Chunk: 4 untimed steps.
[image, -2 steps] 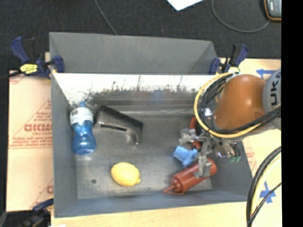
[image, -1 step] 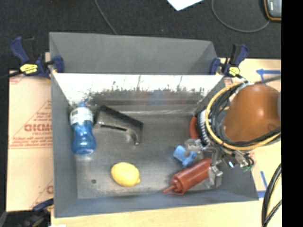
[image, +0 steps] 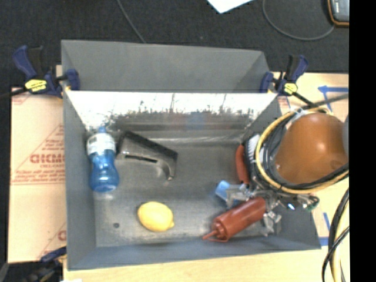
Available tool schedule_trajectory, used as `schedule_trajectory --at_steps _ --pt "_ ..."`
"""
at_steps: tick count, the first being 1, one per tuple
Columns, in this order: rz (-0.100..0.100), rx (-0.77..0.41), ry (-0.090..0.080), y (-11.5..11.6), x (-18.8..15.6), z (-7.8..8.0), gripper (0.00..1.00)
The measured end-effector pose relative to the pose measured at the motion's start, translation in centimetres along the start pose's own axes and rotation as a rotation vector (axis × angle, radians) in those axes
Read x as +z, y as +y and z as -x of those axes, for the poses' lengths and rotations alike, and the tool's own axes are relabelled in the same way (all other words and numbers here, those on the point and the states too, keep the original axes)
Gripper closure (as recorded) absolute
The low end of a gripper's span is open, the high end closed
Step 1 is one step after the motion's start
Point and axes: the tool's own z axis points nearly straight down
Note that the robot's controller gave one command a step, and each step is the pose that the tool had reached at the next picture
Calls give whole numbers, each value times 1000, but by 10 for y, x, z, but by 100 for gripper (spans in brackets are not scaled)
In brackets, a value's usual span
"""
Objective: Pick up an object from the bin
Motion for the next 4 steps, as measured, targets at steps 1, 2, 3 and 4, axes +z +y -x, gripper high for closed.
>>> schedule_trajectory --at_steps 1,2,3,4 --pt "-14 -101 -17 -5 58 4 0" --pt "-15 -323 -15 -19 58 11 100" --pt "-15 -322 -15 -19 58 11 100" --pt "-17 -321 -17 -19 54 12 100"
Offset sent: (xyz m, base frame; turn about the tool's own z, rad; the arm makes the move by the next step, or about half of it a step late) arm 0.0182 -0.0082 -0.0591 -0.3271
